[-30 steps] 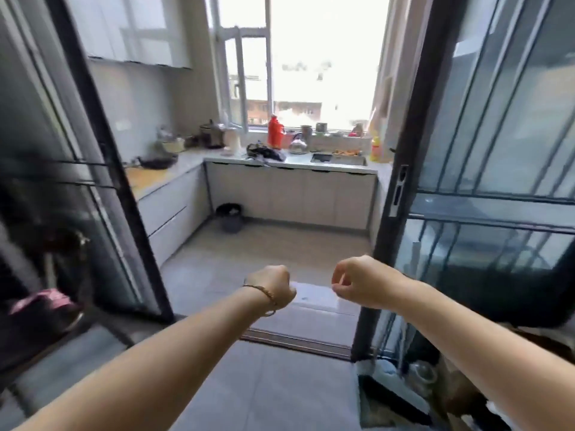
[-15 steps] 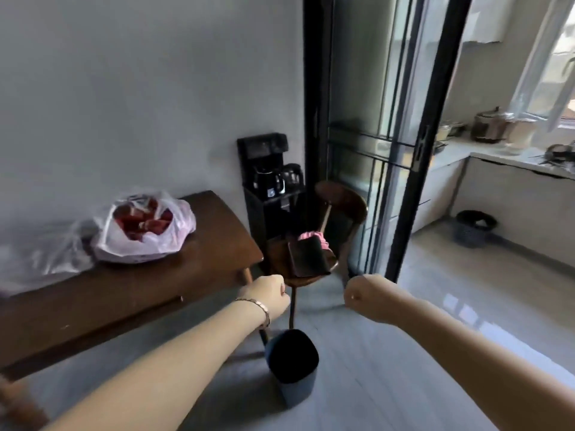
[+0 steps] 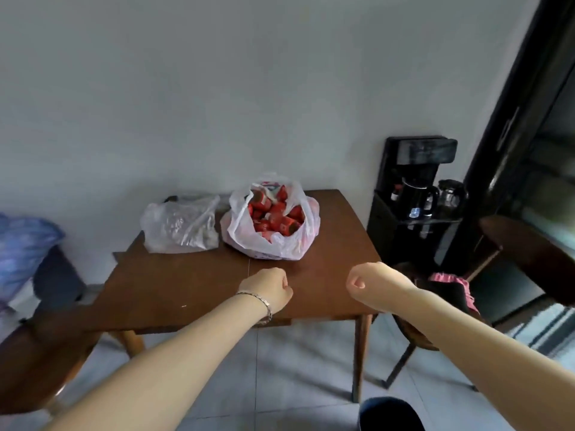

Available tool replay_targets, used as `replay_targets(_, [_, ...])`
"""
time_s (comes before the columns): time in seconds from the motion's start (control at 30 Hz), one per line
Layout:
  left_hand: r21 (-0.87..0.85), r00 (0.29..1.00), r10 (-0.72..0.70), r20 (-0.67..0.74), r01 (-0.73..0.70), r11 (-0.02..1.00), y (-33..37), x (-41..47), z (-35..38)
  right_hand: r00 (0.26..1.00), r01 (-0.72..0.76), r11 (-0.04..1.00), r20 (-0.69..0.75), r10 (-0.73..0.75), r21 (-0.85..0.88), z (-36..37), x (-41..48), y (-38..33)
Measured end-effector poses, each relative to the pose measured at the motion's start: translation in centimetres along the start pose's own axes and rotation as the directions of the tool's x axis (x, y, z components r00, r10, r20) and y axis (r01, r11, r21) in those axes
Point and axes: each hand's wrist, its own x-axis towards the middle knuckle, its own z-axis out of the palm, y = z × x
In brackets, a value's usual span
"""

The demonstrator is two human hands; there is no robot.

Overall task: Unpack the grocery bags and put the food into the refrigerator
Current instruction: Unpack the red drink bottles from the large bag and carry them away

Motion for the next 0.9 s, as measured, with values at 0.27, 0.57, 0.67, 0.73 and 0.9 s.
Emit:
replay_targets(0.27, [0.033,0.991,-0.127,-0.046,0.128,0.991,-6.0,14.2,-4.3,0.983,0.113,0.990,0.154,-0.098,-0.089,-0.1,19.8,-3.5])
replay_targets(0.57, [0.021,0.995,0.043,-0.088,-0.041,0.999,-12.8,28.0,-3.8,0.982,0.100,0.990,0.170,-0.081,-0.104,5.7,35.9,-7.3])
replay_targets(0.67, [0.059,0.983,0.179,-0.046,-0.176,0.983,-14.1,32.5,-3.3,0.990,0.027,0.997,0.140,-0.016,-0.079,8.0,40.2,-8.2])
replay_targets(0.73, [0.123,0.954,0.298,-0.006,-0.295,0.947,-14.9,35.2,-3.0,0.987,-0.015,0.999,0.159,0.022,-0.044,9.2,42.7,-8.5])
replay_targets(0.9, [0.377,0.836,0.548,-0.033,-0.497,0.781,-16.9,41.5,-2.6,0.989,-0.031,0.997,0.140,0.040,-0.070,11.9,49.0,-8.7])
